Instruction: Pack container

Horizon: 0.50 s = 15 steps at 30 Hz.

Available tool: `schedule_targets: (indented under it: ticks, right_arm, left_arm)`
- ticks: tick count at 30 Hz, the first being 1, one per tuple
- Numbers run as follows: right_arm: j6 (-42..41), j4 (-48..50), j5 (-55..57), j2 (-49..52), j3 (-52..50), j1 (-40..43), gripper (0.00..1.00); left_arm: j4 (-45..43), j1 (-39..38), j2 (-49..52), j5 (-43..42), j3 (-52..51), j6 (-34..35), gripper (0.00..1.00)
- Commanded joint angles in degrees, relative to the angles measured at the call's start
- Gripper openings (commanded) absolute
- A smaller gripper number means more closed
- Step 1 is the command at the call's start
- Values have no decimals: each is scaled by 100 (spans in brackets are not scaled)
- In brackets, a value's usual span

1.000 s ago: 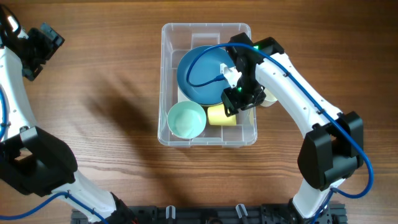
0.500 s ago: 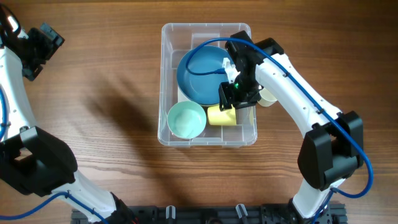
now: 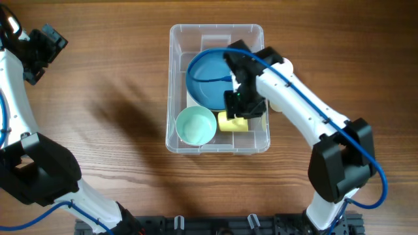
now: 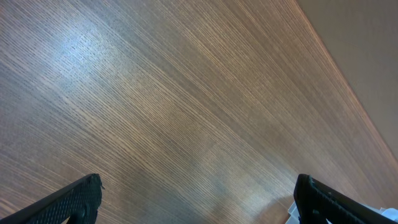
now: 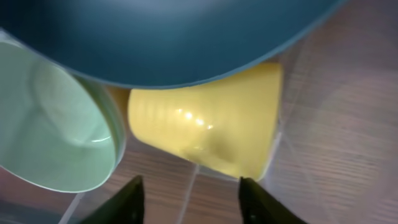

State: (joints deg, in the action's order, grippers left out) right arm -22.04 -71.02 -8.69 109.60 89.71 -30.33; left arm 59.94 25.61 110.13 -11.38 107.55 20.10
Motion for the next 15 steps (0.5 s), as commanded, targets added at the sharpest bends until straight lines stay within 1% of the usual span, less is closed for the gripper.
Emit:
schedule_targets:
  ticks: [1, 7, 11, 15]
  right_arm:
    - [-518, 9, 605, -107, -33, -275, 54]
    - [-837, -48, 1180, -107, -35, -389, 60]
    - [-1134, -98, 1410, -107, -39, -389, 60]
    - [-1445, 144, 1401, -107, -138, -389, 62]
  left_arm:
    - [-13, 13, -160, 13, 111, 50, 100]
    - [-13, 13, -160, 13, 111, 50, 100]
    - [-13, 13, -160, 13, 111, 50, 99]
    - [-13, 13, -160, 15, 111, 50, 100]
